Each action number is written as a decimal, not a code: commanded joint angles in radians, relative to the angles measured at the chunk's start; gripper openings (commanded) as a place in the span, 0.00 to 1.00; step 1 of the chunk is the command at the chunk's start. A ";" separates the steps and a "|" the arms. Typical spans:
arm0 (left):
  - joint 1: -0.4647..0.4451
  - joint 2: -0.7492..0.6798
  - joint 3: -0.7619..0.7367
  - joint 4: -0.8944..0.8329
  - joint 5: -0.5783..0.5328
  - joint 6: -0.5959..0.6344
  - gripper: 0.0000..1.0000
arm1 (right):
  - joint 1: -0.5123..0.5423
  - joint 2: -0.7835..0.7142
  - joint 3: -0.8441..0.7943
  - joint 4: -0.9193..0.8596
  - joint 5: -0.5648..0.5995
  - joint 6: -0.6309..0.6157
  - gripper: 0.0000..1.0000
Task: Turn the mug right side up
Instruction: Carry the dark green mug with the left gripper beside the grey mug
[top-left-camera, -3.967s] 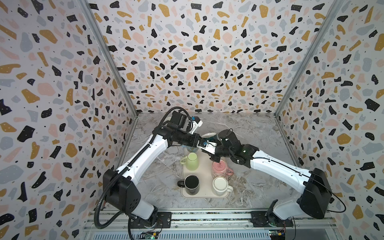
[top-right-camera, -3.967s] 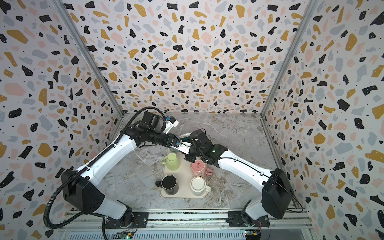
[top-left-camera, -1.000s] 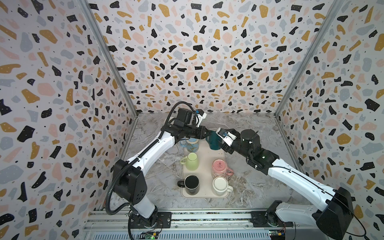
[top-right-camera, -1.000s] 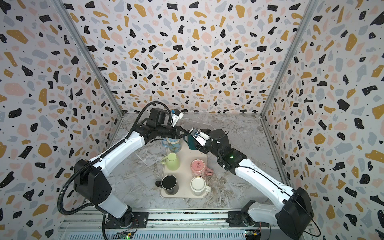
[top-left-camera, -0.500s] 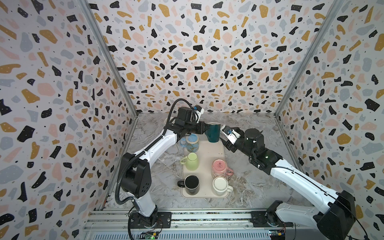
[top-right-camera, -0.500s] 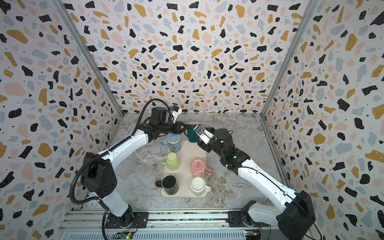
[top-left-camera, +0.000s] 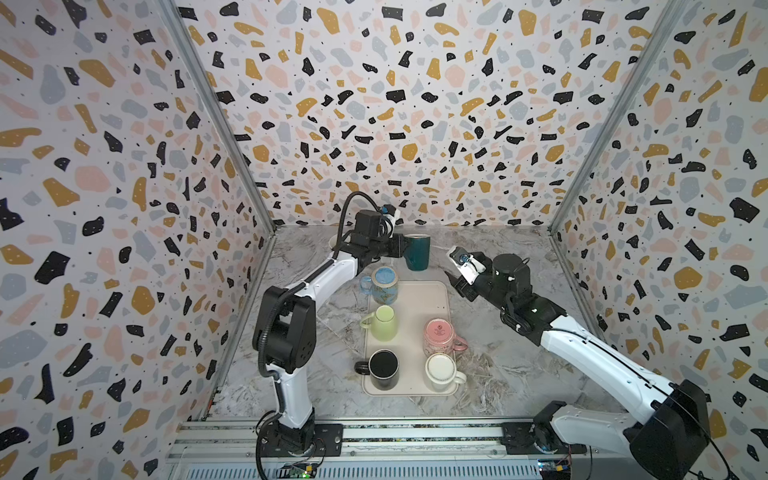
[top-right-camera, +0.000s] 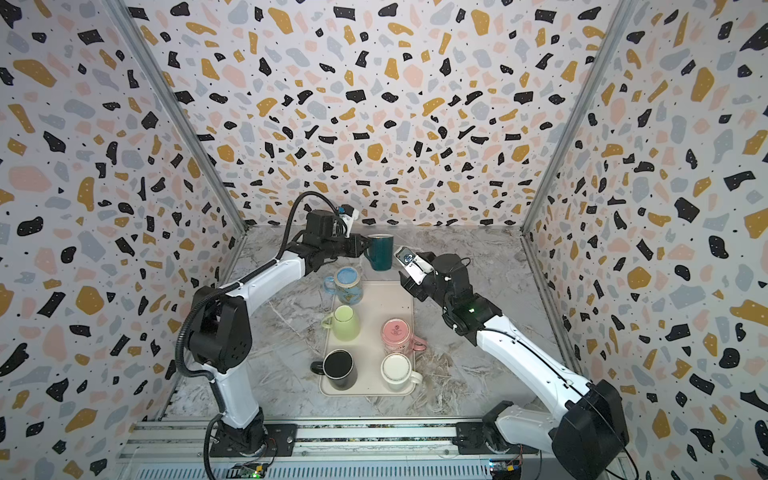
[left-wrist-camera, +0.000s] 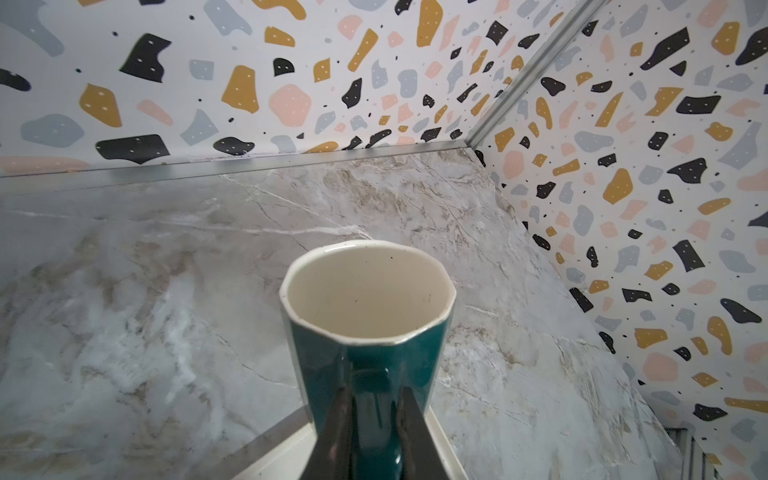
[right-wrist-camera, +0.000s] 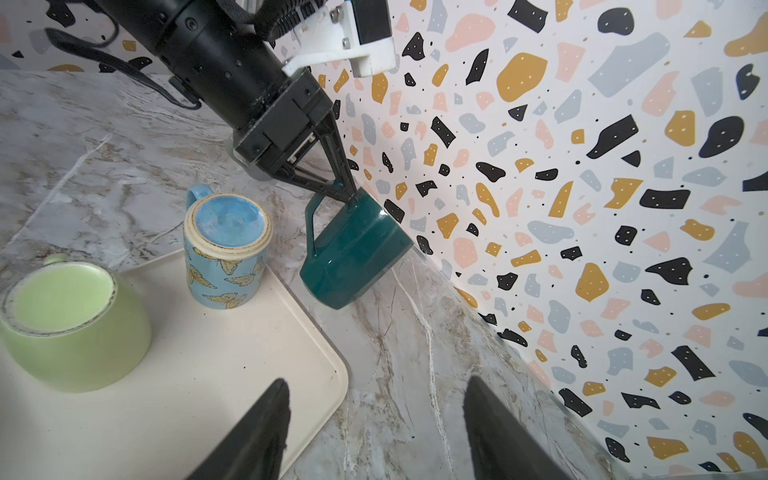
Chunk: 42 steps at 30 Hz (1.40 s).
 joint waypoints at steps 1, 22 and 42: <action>0.035 -0.004 0.080 0.186 0.003 0.005 0.00 | -0.014 0.010 -0.001 0.017 -0.007 0.019 0.68; 0.129 0.105 0.080 0.372 -0.105 0.098 0.00 | -0.048 0.134 0.058 0.004 -0.017 0.021 0.68; 0.207 0.075 -0.150 0.661 -0.145 0.066 0.00 | -0.049 0.166 0.058 -0.013 -0.006 0.031 0.68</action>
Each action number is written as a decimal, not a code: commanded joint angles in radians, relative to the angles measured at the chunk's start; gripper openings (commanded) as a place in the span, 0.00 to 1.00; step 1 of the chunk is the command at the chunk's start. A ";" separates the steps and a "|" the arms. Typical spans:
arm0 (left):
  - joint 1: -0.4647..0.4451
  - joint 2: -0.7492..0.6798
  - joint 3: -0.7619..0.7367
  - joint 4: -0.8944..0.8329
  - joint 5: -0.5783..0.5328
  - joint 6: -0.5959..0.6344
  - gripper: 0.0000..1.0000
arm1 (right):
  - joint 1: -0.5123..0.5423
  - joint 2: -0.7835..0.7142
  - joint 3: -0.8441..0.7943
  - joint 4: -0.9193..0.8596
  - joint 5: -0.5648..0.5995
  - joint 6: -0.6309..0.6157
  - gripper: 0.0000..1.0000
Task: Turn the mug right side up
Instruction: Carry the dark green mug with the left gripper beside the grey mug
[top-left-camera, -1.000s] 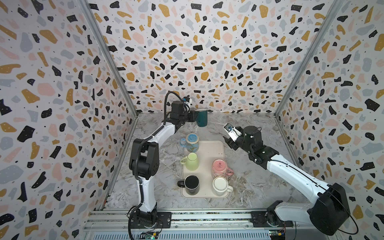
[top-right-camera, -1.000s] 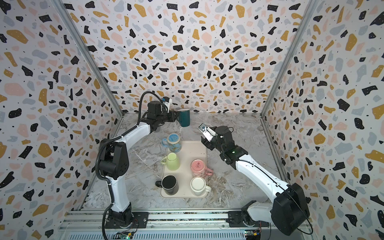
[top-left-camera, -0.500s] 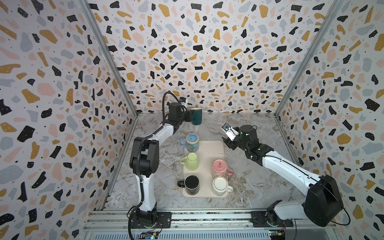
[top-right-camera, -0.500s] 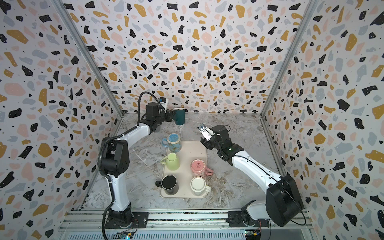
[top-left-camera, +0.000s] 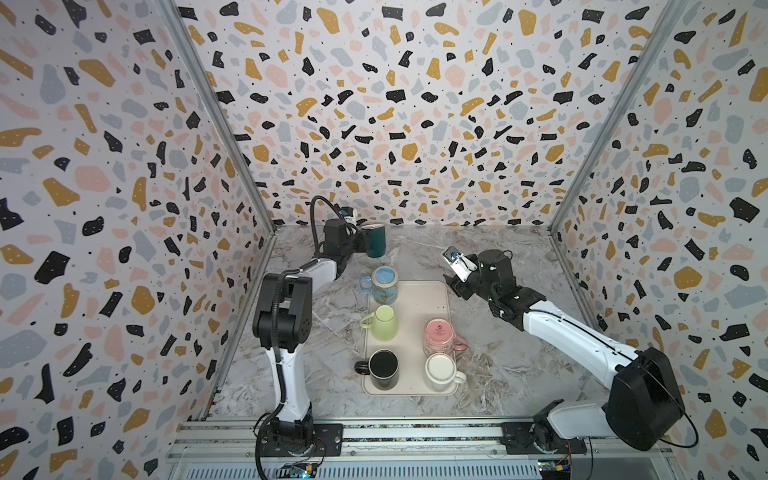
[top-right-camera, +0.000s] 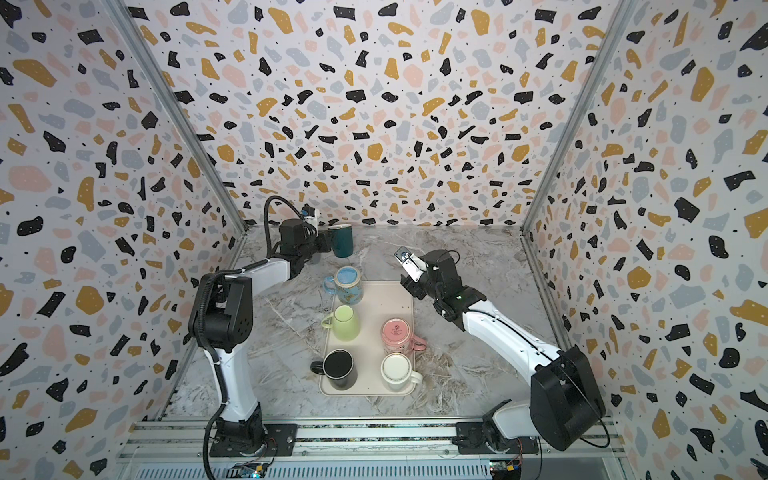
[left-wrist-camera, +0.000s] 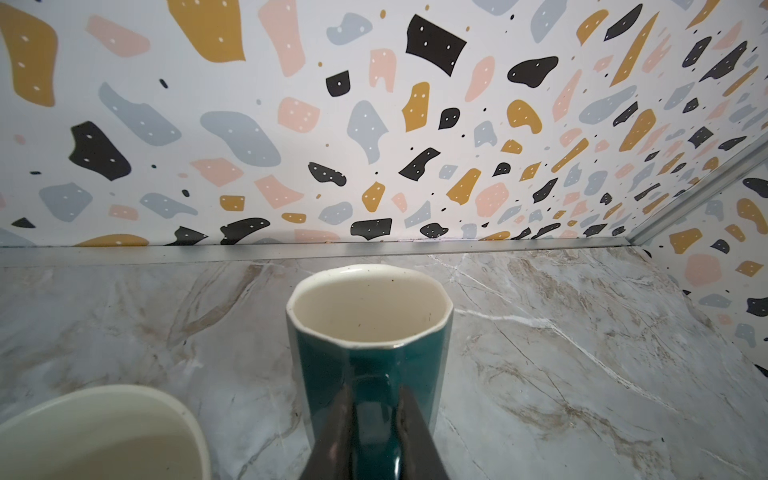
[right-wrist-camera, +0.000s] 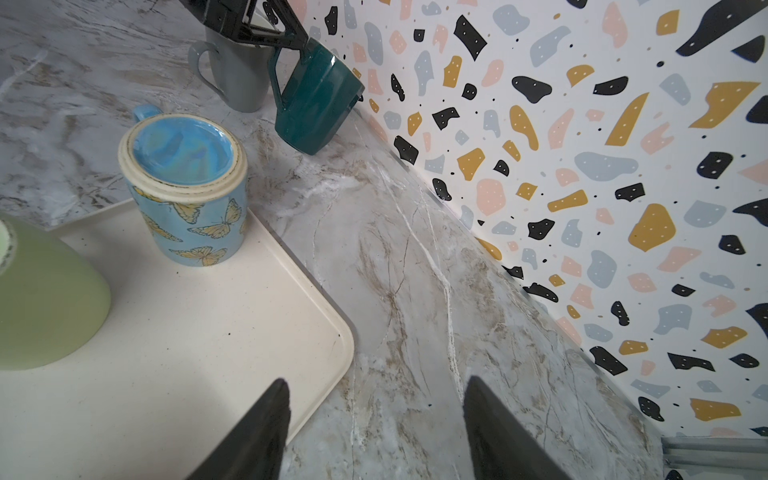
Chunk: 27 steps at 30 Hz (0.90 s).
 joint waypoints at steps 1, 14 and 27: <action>-0.001 -0.065 -0.006 0.221 0.003 0.012 0.00 | -0.004 -0.002 0.030 -0.007 0.001 0.016 0.68; 0.002 -0.068 -0.116 0.339 -0.033 0.062 0.00 | -0.004 0.000 0.018 0.002 0.013 0.016 0.68; 0.002 -0.084 -0.245 0.435 -0.029 0.090 0.00 | -0.004 0.002 0.010 0.009 0.012 0.021 0.68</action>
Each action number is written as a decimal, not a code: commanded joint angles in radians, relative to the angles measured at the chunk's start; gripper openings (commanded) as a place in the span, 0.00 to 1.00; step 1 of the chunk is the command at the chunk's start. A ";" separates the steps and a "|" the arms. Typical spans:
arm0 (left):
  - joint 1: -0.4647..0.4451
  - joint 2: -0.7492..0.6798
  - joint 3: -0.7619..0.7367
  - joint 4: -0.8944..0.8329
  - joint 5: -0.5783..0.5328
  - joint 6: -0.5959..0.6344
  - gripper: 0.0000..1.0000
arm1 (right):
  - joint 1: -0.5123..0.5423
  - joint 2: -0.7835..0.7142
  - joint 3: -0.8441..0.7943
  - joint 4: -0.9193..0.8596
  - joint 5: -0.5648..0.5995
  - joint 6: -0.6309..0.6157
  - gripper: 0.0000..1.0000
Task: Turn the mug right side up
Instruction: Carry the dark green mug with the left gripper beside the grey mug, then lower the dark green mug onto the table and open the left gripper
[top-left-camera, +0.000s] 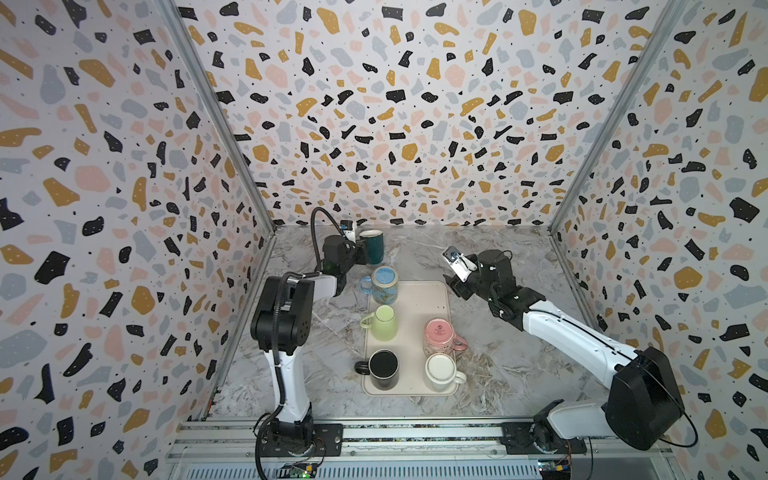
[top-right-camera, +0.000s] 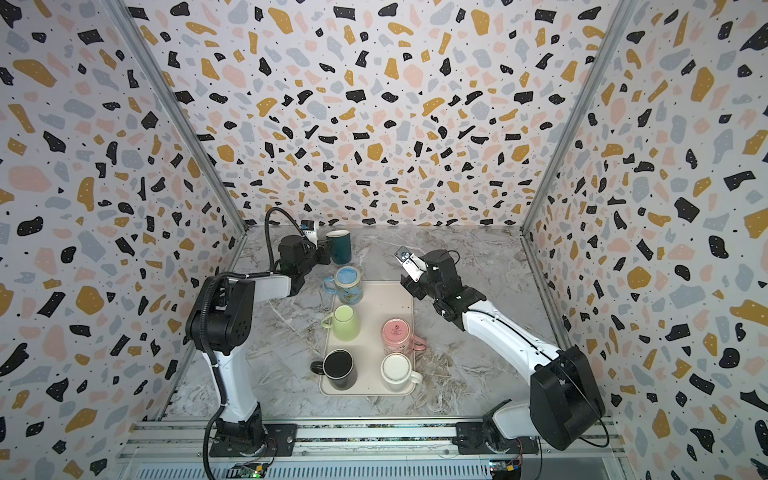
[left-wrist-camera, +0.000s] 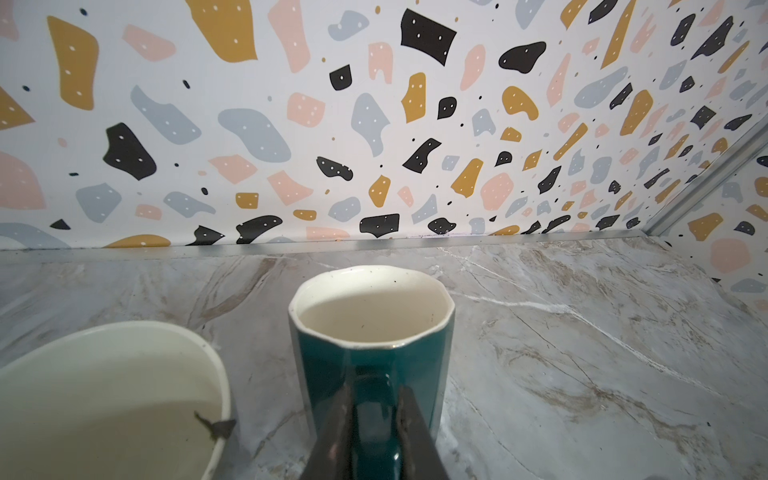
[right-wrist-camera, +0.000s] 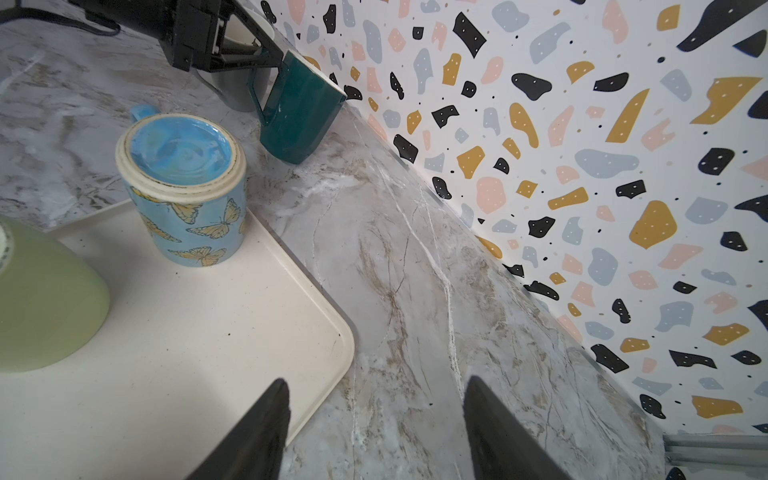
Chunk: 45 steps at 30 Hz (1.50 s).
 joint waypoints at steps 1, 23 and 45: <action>0.002 -0.059 -0.024 0.147 0.006 0.025 0.00 | -0.003 -0.002 0.010 0.008 0.007 0.016 0.68; -0.025 -0.060 -0.094 0.123 0.027 0.095 0.00 | -0.002 -0.025 -0.016 0.010 0.005 0.027 0.68; -0.038 -0.031 -0.129 0.076 -0.010 0.099 0.03 | -0.003 -0.052 -0.053 0.027 0.008 0.029 0.68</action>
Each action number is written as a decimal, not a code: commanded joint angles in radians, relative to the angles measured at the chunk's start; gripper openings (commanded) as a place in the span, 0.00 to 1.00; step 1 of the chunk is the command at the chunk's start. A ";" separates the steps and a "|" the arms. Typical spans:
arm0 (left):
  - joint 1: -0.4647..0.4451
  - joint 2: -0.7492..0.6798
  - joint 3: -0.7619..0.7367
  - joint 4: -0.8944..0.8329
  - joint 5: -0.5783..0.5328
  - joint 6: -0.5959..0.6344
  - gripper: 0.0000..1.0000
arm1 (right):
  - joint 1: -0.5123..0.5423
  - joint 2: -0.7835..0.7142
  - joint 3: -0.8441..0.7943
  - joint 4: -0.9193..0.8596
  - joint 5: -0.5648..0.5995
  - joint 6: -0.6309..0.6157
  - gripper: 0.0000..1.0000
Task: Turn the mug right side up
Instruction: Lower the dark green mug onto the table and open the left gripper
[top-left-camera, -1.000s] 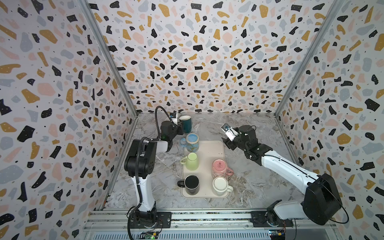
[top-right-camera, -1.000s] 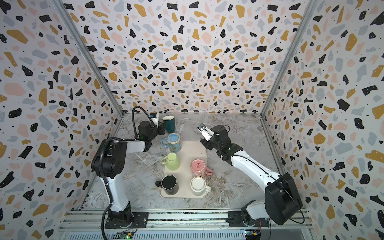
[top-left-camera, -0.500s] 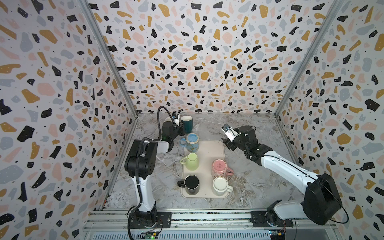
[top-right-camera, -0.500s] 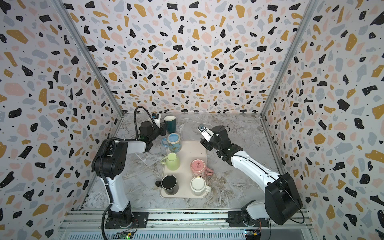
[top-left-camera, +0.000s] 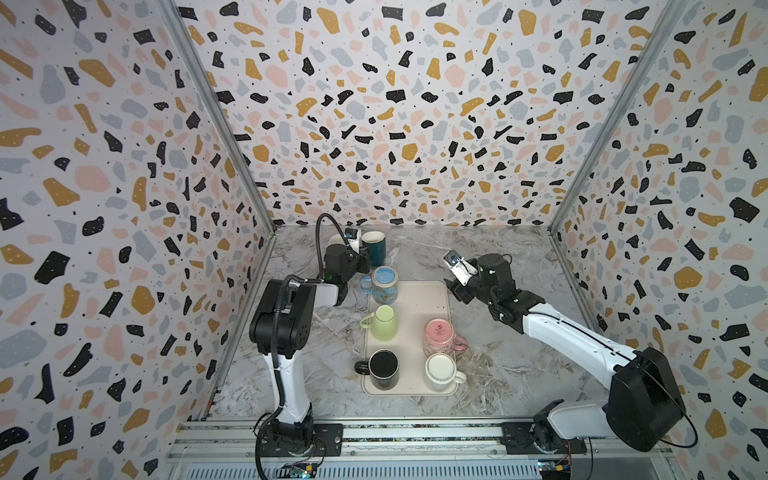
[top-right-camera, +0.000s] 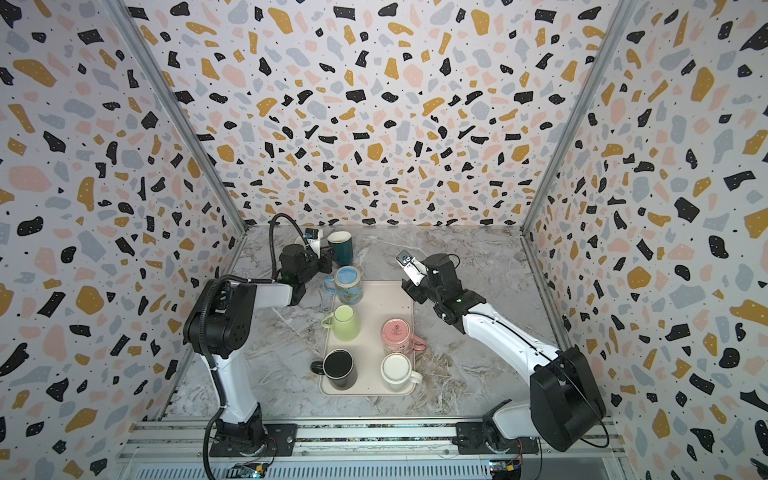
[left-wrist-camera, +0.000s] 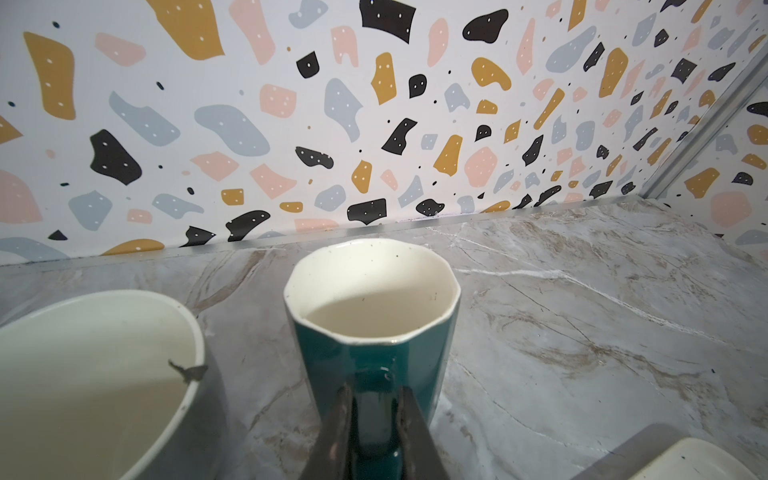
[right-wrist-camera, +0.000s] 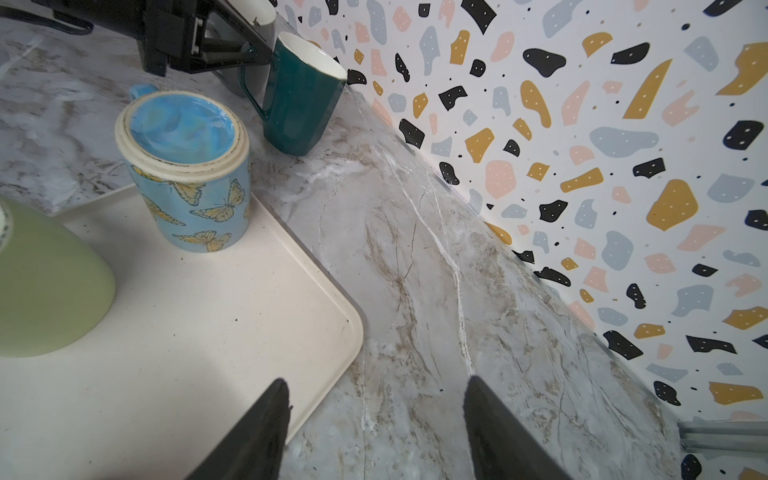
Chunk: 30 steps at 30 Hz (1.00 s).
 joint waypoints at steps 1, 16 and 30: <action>-0.012 -0.002 -0.019 -0.012 -0.010 0.014 0.04 | -0.003 -0.041 -0.010 0.016 0.007 0.011 0.68; -0.025 0.000 -0.011 -0.066 -0.022 0.031 0.22 | -0.004 -0.059 -0.028 0.020 0.010 0.017 0.69; -0.031 -0.008 -0.013 -0.091 -0.031 0.033 0.32 | -0.003 -0.097 -0.054 0.021 0.017 0.022 0.69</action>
